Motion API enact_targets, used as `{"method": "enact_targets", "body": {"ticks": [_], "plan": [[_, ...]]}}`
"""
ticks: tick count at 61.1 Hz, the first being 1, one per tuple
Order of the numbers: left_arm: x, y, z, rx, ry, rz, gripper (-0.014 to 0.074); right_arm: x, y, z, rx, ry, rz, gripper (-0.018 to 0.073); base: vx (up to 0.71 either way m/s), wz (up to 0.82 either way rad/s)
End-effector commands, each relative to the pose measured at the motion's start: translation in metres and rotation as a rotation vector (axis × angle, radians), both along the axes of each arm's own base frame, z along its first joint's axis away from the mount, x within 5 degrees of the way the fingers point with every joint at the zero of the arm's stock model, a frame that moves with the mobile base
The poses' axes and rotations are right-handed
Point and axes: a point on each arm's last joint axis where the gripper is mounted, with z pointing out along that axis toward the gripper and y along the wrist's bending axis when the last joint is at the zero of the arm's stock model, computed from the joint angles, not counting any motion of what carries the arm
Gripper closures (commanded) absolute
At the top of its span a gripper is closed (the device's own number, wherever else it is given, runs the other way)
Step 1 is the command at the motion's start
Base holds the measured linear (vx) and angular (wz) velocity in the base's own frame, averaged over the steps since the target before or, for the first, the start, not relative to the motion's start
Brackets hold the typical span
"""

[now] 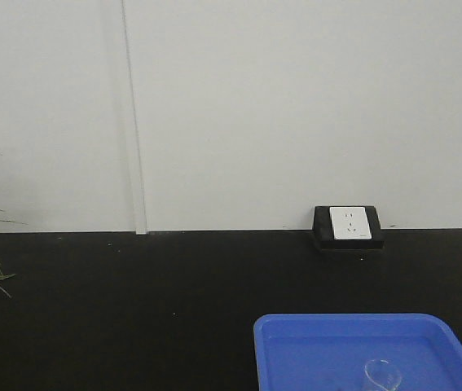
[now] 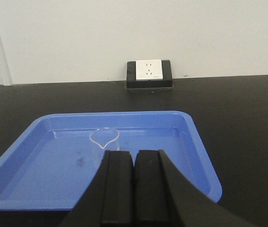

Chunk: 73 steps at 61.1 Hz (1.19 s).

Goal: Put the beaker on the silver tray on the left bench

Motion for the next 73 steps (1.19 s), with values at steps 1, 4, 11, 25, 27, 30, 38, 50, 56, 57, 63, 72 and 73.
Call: {"method": "enact_targets", "body": {"ticks": [1,4,11,25,27,30,38,50,56,57,63,72,73], "plan": [[0.002,0.001,0.002,-0.01,-0.07,0.009,0.0595,0.001,0.0,0.005,-0.012,-0.074,0.0,0.0573,0.0,0.0],[0.002,0.001,0.002,-0.01,-0.07,0.009,0.0595,0.001,0.0,0.005,-0.012,-0.074,0.0,0.0573,0.0,0.0],[0.002,0.001,0.002,-0.01,-0.07,0.009,0.0595,0.001,0.0,0.005,-0.012,-0.074,0.0,0.0573,0.0,0.0],[0.002,0.001,0.002,-0.01,-0.07,0.009,0.0595,0.001,0.0,0.005,-0.012,-0.074,0.0,0.0573,0.0,0.0],[0.002,0.001,0.002,-0.01,-0.07,0.009,0.0595,0.001,0.0,0.005,-0.012,-0.074,0.0,0.0573,0.0,0.0],[0.002,0.001,0.002,-0.01,-0.07,0.009,0.0595,0.001,0.0,0.005,-0.012,-0.074,0.0,0.0573,0.0,0.0],[0.002,0.001,0.002,-0.01,-0.07,0.009,0.0595,0.001,0.0,0.005,-0.012,-0.074,0.0,0.0573,0.0,0.0],[0.002,0.001,0.002,-0.01,-0.07,0.009,0.0595,0.001,0.0,0.006,-0.012,-0.077,0.0,0.0573,0.0,0.0],[0.002,0.001,0.002,-0.01,-0.07,0.009,0.0595,0.001,0.001,0.009,-0.01,-0.117,0.003,0.0573,0.0,0.0],[0.002,0.001,0.002,-0.01,-0.07,0.009,0.0595,0.001,0.001,0.01,-0.01,-0.124,0.004,0.0573,0.0,0.0],[0.002,0.001,0.002,-0.01,-0.07,0.009,0.0595,0.0,0.001,0.014,-0.008,-0.166,0.007,0.0573,0.0,0.0],[0.002,0.001,0.002,-0.01,-0.07,0.009,0.0595,-0.001,0.001,0.026,0.027,-0.272,0.013,0.0573,0.0,0.0],[0.002,0.001,0.002,-0.01,-0.07,0.009,0.0595,-0.002,0.001,0.029,0.035,-0.281,0.014,0.0573,0.0,0.0]]}}
